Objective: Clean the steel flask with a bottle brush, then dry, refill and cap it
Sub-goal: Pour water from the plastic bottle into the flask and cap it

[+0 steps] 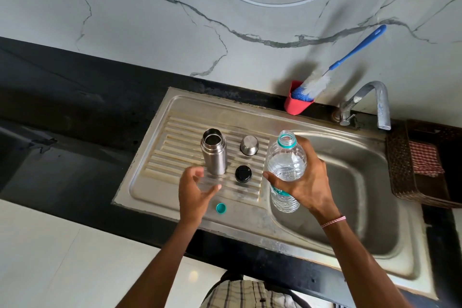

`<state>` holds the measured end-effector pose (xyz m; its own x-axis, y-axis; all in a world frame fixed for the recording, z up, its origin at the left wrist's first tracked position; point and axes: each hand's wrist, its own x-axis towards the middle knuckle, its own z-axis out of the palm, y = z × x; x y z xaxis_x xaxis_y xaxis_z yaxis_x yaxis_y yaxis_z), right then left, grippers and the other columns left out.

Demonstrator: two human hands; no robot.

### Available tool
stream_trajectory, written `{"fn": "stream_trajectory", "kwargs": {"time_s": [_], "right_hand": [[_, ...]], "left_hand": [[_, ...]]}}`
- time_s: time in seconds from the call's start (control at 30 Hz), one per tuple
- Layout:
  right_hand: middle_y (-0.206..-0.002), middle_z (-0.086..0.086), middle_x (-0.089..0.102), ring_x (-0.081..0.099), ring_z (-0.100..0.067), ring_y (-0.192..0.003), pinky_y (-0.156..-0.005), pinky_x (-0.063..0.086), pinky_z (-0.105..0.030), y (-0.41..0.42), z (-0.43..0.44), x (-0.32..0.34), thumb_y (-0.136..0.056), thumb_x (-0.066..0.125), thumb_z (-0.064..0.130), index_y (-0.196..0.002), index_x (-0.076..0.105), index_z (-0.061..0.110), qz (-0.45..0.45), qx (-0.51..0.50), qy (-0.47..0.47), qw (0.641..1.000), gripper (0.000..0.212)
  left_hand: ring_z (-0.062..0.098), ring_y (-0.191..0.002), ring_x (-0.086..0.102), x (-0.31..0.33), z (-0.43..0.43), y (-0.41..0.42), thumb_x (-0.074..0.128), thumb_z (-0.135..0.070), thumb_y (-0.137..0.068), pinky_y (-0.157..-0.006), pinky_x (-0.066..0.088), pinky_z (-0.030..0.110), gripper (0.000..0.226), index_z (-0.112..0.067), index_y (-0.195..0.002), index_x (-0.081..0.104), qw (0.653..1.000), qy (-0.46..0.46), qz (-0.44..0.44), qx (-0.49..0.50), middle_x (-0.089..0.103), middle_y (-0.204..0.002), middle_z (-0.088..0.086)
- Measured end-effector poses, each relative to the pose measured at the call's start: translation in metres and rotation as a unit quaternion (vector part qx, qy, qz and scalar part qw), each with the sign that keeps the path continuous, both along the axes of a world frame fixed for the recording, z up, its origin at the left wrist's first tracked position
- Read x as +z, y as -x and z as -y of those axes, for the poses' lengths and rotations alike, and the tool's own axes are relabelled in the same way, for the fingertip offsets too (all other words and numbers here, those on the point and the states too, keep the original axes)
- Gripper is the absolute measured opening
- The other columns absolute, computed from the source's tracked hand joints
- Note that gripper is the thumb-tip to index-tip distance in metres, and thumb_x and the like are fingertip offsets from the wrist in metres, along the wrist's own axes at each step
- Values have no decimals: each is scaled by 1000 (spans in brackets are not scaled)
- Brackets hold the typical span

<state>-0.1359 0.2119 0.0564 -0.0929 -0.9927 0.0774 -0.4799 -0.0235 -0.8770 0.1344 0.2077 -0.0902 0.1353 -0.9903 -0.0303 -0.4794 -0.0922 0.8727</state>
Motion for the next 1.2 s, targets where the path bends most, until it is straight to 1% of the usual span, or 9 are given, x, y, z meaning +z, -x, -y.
{"fn": "stream_trajectory", "kwargs": {"time_s": [0.1,0.27,0.47,0.6,0.73,0.8,0.9,1.03,1.2], "right_hand": [[-110,35,63,62,9,-108,-93,46,-8,2,-3,-4,-60,97,35,-128,49,37,-5,8,-2,1000,83],[-114,18,67,62,8,-107,-90,44,-3,4,-8,-8,-60,98,33,-129,50,35,-20,25,-12,999,85],[-108,21,66,60,16,-96,-78,40,5,6,-18,-8,-59,98,36,-127,45,43,-46,38,-20,998,87],[-107,31,60,57,24,-94,-76,37,7,8,-23,-9,-59,98,32,-129,50,34,-49,44,-17,998,85],[-112,16,70,66,2,-92,-81,43,0,11,-25,-9,-59,96,40,-132,51,32,-59,49,-21,997,85],[-114,15,71,68,-4,-92,-84,50,-9,12,-27,-7,-60,94,47,-132,50,35,-73,50,-13,996,86],[-117,14,70,68,-6,-94,-86,56,-22,14,-31,-3,-60,90,53,-134,48,36,-98,55,5,994,87],[-114,13,71,68,-9,-91,-84,56,-24,17,-39,3,-59,87,58,-135,47,37,-124,46,15,991,88],[-111,15,71,70,-11,-90,-82,57,-29,24,-48,9,-58,85,61,-135,45,41,-147,23,19,989,88]], "left_hand": [[9,-85,61,-19,-27,2,92,-39,-70,-73,58,39,47,-24,-104,64,992,-1,94,-79,63,-97,-11],[9,-95,65,-38,-44,10,92,-41,-72,-86,57,31,47,-28,-110,69,953,-5,256,-160,68,-110,-9],[16,-105,68,-45,-51,17,85,-29,-84,-91,58,29,41,-25,-123,70,950,-31,276,-142,69,-118,-3],[8,-100,68,-14,-46,34,74,-27,-95,-90,60,24,35,-25,-130,70,980,-14,155,-125,63,-118,-2],[8,-99,71,59,-31,69,68,-32,-98,-88,59,29,26,-26,-123,73,994,-24,-82,-61,73,-115,-4],[16,-100,73,100,-25,86,68,-26,-98,-90,58,31,25,-17,-121,72,970,-46,-238,-8,76,-112,2],[20,-101,71,153,-20,106,69,-22,-93,-91,57,29,35,-1,-121,67,920,-28,-390,18,75,-112,12],[25,-113,69,179,-25,125,75,-25,-90,-100,55,33,42,1,-121,65,886,-27,-462,7,75,-117,12],[21,-113,71,188,-38,138,72,-16,-86,-91,55,24,37,1,-118,66,898,-12,-441,-7,76,-116,13]]}}
